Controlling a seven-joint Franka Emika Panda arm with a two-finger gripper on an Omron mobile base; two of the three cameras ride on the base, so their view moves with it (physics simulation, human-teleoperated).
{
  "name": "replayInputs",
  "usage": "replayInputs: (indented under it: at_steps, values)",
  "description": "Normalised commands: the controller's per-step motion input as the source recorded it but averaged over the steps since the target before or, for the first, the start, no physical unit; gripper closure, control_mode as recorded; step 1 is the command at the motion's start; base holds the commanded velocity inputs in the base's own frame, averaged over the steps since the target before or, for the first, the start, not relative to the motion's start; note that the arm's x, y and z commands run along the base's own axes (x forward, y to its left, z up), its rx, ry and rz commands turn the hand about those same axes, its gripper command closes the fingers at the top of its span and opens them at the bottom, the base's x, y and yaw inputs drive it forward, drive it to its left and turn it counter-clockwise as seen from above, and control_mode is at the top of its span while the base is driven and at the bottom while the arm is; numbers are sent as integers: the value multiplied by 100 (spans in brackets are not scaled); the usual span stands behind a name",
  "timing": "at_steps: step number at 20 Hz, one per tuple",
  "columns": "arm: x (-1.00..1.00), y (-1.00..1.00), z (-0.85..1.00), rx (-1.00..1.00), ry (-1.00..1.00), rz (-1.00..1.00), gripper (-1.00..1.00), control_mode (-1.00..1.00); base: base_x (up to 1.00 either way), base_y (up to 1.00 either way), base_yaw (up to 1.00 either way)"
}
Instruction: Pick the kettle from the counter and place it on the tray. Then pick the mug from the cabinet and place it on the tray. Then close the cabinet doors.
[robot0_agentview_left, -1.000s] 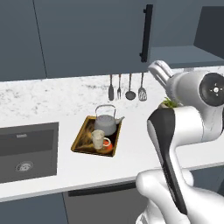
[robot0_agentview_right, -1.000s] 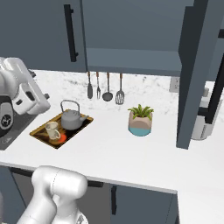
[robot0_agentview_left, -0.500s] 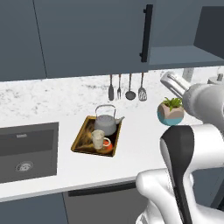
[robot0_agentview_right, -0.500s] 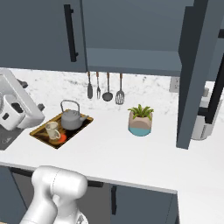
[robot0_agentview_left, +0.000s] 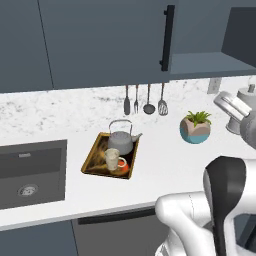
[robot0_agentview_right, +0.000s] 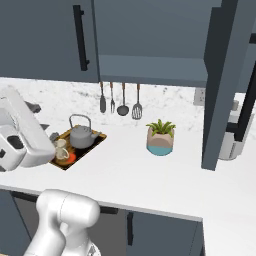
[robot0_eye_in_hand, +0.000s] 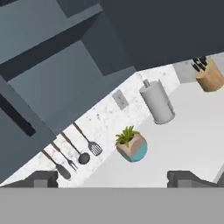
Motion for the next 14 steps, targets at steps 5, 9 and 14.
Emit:
replayInputs:
  at_steps: [5, 9, 14]
  values:
    - [-25, -63, 11, 0, -9, -40, -100, -100, 0, 0, 0]
    - [-18, -78, 7, 15, 0, -34, -100, -100, 0, 0, 0]
    - [-26, -84, 7, 23, -12, -15, -100, -100, 0, 0, 0]
